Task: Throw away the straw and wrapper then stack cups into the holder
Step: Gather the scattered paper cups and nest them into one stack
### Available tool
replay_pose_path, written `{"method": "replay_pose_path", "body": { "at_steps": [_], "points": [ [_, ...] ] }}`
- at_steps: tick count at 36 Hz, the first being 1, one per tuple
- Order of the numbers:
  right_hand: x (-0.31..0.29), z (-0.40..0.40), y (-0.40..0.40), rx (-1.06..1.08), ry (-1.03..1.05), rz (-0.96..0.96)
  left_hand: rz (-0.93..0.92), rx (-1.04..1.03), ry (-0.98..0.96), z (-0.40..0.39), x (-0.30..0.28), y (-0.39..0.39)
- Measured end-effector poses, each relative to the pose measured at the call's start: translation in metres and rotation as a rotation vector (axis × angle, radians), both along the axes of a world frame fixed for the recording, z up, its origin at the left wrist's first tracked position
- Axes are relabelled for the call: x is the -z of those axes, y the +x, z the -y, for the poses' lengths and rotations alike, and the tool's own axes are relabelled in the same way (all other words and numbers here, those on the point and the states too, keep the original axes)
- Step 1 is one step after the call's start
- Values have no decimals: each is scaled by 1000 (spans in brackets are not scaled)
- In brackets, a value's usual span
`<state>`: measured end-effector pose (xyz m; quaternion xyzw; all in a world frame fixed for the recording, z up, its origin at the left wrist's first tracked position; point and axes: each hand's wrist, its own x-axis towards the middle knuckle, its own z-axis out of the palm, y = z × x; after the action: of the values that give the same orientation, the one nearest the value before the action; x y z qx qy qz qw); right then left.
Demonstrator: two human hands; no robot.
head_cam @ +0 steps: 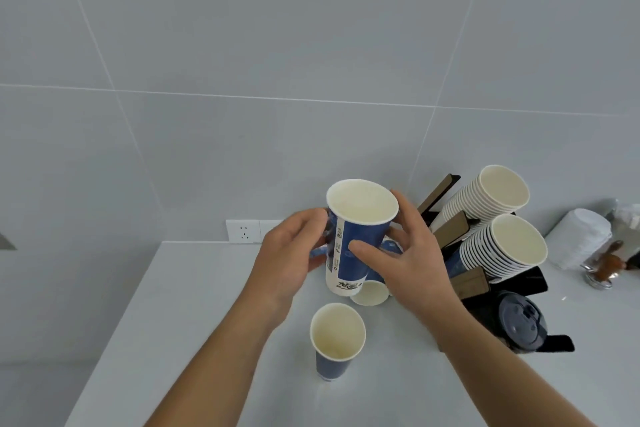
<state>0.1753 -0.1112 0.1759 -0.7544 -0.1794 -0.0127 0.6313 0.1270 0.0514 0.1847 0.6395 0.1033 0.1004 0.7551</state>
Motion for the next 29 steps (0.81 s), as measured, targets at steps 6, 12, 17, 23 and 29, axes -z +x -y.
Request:
{"method": "replay_pose_path", "body": {
  "at_steps": [6, 12, 17, 23, 29],
  "points": [
    [10, 0, -19, -30, -15, -7, -28, -30, -54, 2, -2, -17],
    [19, 5, -37, -74, -16, -38, -78, -40, -54, 2, 13, -33],
    [35, 8, -47, -56, 8, -168, -136, -43, -65, 4, 32, -41],
    [45, 8, -50, -25, -4, -281, -201, -66, -67, 5, 52, -44],
    [52, 7, -50, 73, -52, -408, -268, -89, -15, 4, 69, -46]
  ]
}}
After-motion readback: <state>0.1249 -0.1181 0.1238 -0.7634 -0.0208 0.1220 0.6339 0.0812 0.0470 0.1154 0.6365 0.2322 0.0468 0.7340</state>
